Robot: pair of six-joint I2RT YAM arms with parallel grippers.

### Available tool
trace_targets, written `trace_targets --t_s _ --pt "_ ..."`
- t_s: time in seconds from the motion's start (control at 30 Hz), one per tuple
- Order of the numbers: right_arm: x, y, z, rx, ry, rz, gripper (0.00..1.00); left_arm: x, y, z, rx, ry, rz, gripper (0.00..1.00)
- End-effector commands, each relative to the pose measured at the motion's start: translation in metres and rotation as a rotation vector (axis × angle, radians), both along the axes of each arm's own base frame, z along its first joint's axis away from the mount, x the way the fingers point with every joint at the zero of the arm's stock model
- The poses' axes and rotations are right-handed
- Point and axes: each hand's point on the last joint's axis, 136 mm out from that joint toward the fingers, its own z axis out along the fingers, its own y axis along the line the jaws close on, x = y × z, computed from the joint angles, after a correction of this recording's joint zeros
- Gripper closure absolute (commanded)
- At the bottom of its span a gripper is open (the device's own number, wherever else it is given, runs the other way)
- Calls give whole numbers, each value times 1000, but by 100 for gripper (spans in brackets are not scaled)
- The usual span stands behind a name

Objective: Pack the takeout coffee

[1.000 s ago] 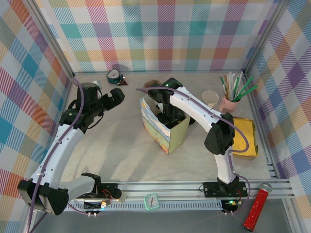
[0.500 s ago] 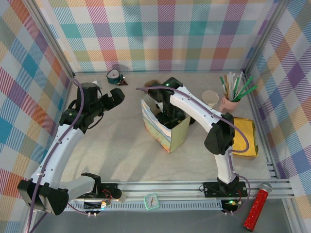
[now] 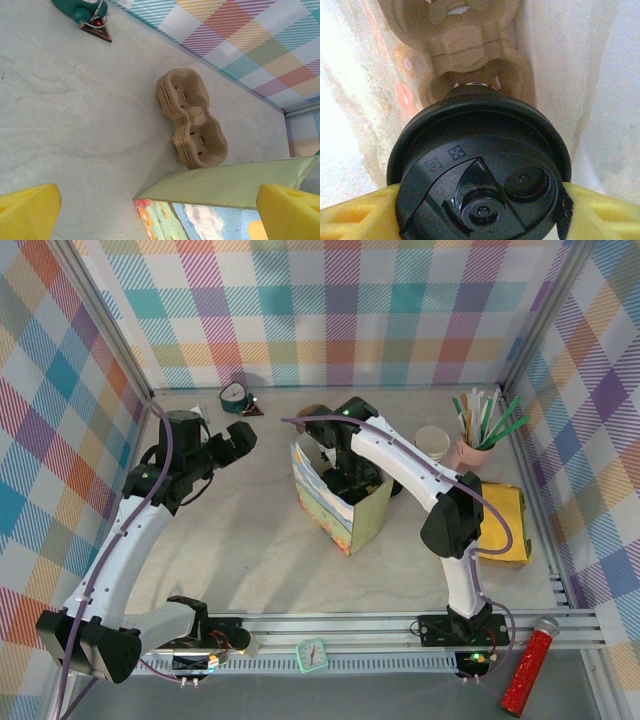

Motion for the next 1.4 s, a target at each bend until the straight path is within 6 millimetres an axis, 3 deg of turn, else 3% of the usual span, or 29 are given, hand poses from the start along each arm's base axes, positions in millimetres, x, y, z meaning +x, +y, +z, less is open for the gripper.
trace_targets --t_s 0.0,1.37 --pt "1 -2 3 -6 11 0 30 1 1 5 -8 -16 -2 0" --pt "6 -8 4 -15 1 -8 30 4 0 6 -10 -17 -5 0"
